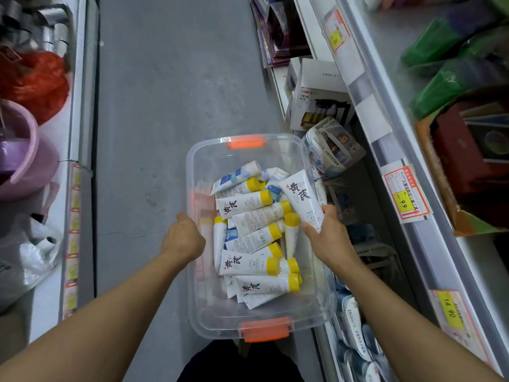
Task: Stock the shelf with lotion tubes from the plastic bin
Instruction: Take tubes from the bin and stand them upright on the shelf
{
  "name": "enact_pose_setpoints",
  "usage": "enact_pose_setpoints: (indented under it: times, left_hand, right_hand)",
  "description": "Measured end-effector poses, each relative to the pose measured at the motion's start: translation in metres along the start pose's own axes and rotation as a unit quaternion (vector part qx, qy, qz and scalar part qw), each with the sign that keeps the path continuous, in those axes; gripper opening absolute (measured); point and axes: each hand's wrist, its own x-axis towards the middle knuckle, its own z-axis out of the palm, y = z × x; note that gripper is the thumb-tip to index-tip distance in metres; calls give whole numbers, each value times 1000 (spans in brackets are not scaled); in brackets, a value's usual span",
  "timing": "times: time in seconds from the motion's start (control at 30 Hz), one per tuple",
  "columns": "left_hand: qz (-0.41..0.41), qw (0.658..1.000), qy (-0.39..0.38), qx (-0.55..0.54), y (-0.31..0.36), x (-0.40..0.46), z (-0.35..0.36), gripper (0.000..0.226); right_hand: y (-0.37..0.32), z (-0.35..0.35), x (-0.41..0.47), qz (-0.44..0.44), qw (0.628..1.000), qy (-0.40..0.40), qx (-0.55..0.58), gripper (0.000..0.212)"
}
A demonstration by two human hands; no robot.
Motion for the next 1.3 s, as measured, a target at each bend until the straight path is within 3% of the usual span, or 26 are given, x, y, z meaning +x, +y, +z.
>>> enact_pose_setpoints:
  times: [0.87,1.3]
  left_hand:
    - [13,1000,17,4,-3,-13,-5,40]
    - [91,994,42,53,4,-5,-27,30]
  right_hand:
    - [11,-8,-2,-33,999,0,-14,45]
    - [14,-10,-37,-3,1000,10,13,44]
